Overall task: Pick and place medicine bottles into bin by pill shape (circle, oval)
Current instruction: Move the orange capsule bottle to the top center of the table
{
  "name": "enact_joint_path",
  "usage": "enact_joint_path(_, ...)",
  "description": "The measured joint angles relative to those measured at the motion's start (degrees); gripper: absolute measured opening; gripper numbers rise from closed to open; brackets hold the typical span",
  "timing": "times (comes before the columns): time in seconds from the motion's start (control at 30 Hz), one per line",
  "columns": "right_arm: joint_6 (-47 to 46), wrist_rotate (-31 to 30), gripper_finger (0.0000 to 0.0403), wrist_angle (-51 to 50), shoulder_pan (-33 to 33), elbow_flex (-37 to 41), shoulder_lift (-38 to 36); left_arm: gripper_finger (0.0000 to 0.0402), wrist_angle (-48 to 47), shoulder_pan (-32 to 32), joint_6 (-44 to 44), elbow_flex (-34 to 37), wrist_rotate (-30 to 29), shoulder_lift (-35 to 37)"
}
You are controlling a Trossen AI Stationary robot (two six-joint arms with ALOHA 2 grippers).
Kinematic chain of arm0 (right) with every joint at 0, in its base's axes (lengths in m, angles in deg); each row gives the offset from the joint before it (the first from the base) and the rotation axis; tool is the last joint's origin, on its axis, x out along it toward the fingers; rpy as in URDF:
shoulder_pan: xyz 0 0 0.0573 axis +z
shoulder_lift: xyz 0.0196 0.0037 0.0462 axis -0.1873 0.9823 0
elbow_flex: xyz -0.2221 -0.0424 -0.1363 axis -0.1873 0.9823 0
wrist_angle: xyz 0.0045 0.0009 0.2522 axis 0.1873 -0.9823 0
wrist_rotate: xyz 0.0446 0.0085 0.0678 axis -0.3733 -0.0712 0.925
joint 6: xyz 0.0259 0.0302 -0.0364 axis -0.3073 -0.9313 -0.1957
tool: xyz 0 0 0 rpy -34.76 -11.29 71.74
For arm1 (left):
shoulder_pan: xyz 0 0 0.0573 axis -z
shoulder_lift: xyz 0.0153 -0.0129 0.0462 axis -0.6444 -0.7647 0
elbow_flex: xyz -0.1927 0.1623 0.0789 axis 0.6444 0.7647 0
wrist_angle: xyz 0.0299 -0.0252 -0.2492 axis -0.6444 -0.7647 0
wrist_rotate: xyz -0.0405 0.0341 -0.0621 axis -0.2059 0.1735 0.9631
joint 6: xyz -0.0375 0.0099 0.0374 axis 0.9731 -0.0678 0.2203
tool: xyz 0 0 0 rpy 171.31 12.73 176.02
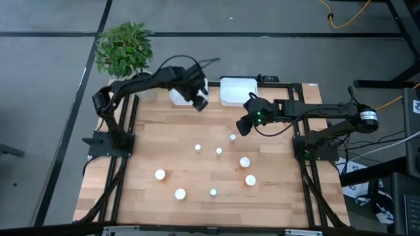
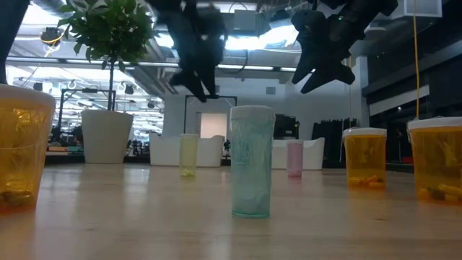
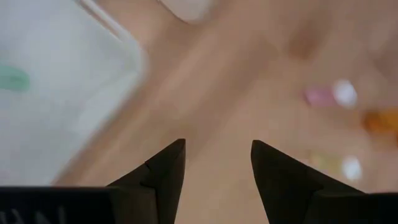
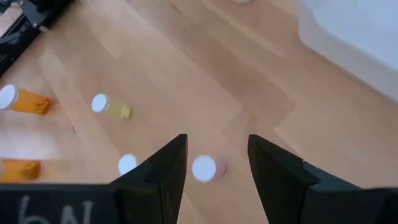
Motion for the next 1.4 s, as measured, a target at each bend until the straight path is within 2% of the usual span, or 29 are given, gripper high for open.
enact_joint_path(0.27, -1.4, 0.7, 0.0171, -3.3, 0.5, 0.0, 0.0, 0.017, -13.8, 12.2, 1.4, 0.0, -0.2, 6.3)
enact_joint_path(0.53, -0.8, 2.9, 0.0171, -3.7, 0.5, 0.0, 0.0, 0.017, -24.9, 27.5, 11.8, 0.0, -0.2, 8.6)
enact_joint_path(0.77, -0.9, 4.2, 0.0171, -4.0, 1.8, 0.0, 0.0, 0.017, -33.0, 39.4, 27.4, 0.0, 1.2, 8.5)
enact_joint_path(0.9, 0.5, 4.1, 0.0171, -4.0, 2.9, 0.0, 0.0, 0.017, -33.5, 46.5, 36.4, 0.0, 1.8, 9.9)
enact_joint_path(1.2, -0.8, 4.1, 0.0171, -4.0, 5.3, 0.0, 0.0, 0.0169, -32.6, 62.6, 58.2, 0.0, -11.8, 12.1)
enact_joint_path(1.3, -1.1, 4.2, 0.0171, -4.0, 6.3, 0.0, 0.0, 0.0169, -29.6, 65.7, 63.6, 1.1, -14.1, 12.2)
enact_joint_path(1.4, -1.2, 4.2, 0.0171, -4.0, 7.6, 0.0, 0.0, 0.0169, -27.9, 68.1, 68.5, 3.3, -13.2, 12.2)
